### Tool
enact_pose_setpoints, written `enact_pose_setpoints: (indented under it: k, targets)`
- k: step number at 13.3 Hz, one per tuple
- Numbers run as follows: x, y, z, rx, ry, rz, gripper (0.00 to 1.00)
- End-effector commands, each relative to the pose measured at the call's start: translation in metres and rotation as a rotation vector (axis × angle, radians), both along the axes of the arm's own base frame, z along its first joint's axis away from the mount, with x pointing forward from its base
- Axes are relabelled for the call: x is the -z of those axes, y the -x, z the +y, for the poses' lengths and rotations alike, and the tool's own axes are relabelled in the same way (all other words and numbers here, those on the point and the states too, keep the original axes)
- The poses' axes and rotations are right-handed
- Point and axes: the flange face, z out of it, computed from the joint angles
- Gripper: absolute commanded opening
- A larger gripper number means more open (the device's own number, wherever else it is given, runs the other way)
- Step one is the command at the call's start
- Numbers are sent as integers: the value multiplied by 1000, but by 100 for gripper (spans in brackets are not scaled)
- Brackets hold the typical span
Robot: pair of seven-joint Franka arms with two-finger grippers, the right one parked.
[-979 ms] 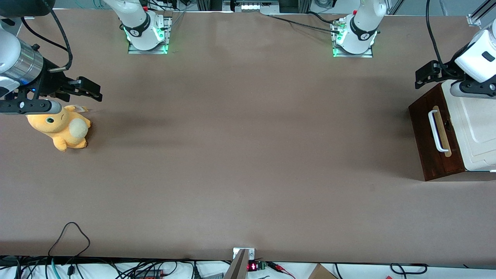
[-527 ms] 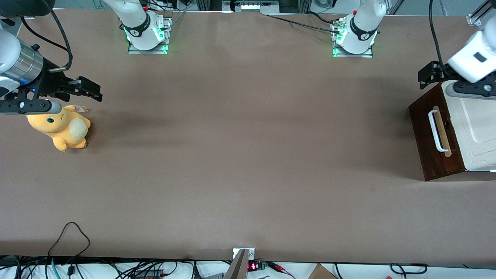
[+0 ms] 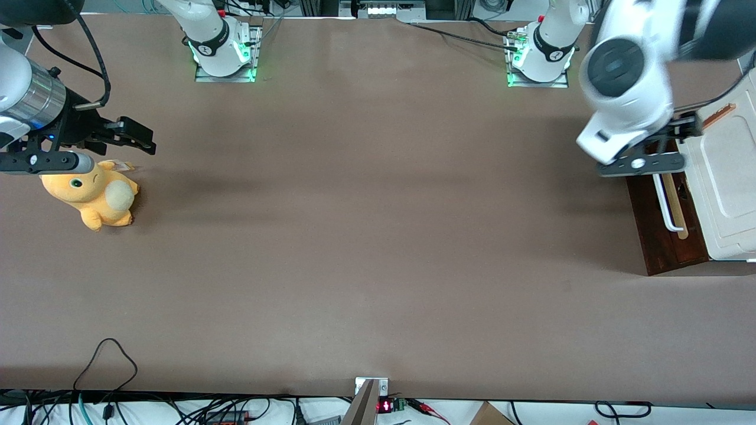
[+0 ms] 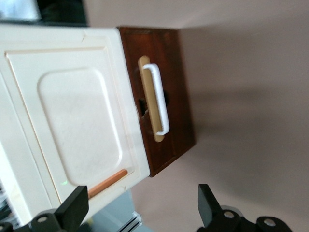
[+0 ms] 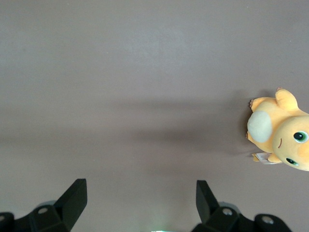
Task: Open lower drawer with left arm only
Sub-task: 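Move the open left gripper down toward the white drawer handle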
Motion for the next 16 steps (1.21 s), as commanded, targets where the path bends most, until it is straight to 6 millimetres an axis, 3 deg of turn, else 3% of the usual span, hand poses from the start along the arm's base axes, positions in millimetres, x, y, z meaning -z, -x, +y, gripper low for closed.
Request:
enact_pose_setpoints:
  k: [1,4,6,9,12,16]
  targets:
    - [70,19,-5,-35,-203,-43,100]
    - [142,45,3,23,-363,-40,100]
    - [174,61,6,96,-445,-31,100]
    - [229,67,14,160,-532,-62,100]
    - [255,62,30,211,-582,-70,100]
    - [278,36,85,270,-642,-83,100]
